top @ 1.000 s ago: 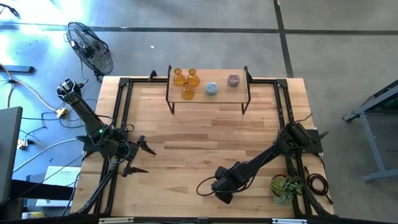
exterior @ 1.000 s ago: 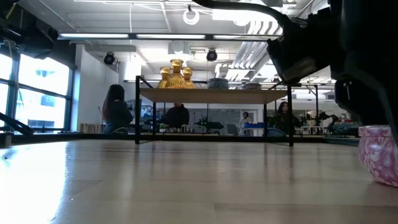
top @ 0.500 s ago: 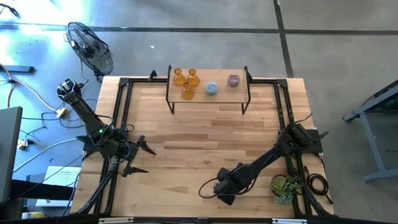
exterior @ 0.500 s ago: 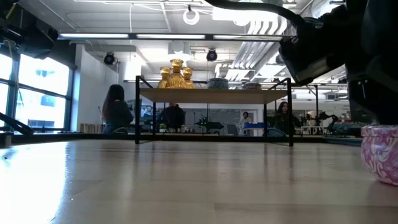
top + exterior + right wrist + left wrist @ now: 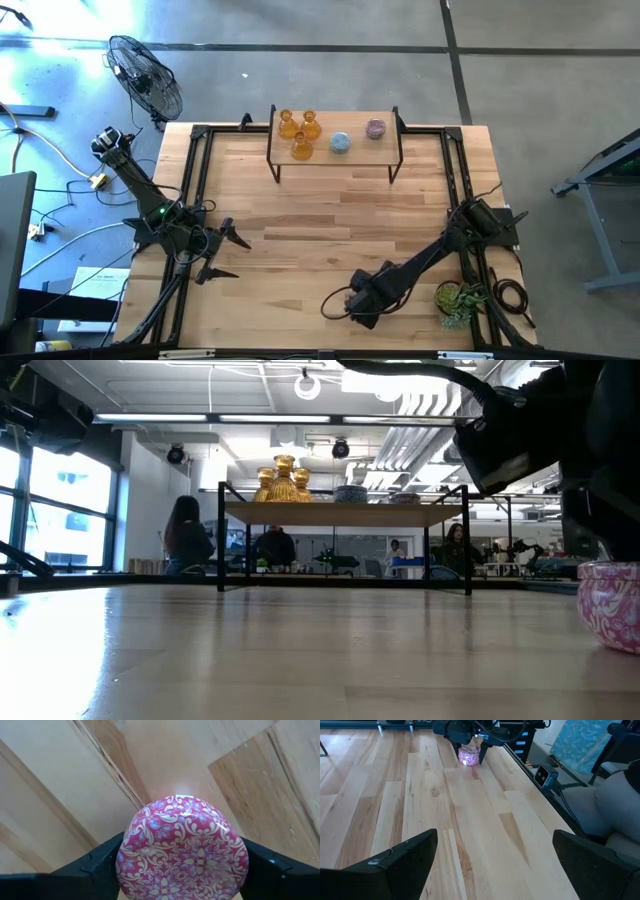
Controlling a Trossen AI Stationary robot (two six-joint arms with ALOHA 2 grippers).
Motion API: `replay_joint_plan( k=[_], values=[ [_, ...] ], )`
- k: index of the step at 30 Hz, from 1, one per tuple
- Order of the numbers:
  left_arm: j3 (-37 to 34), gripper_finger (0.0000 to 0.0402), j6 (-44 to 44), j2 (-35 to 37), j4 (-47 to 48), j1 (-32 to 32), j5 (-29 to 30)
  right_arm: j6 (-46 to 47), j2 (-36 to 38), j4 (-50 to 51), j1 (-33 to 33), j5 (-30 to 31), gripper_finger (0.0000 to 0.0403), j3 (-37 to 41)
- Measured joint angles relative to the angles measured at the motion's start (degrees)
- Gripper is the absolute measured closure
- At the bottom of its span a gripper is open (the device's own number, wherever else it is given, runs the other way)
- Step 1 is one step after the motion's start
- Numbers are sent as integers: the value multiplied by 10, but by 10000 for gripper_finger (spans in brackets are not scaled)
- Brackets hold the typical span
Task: Pick & Place candle stick holders
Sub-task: Put the pink white scented candle on the shelf
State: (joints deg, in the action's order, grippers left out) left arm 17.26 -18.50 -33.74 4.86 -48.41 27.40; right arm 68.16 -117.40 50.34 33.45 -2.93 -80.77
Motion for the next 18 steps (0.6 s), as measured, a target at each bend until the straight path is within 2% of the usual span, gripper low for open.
replay_joint_plan(
  k=[8,14,18],
  values=[
    [0,14,0,0,0,0,0,-16,0,0,3,30,115,-2],
    [0,14,1,0,-9,0,2,-59,2,26,8,103,115,-47],
    [0,14,2,0,-9,0,3,-93,7,77,10,176,115,-116]
  ],
)
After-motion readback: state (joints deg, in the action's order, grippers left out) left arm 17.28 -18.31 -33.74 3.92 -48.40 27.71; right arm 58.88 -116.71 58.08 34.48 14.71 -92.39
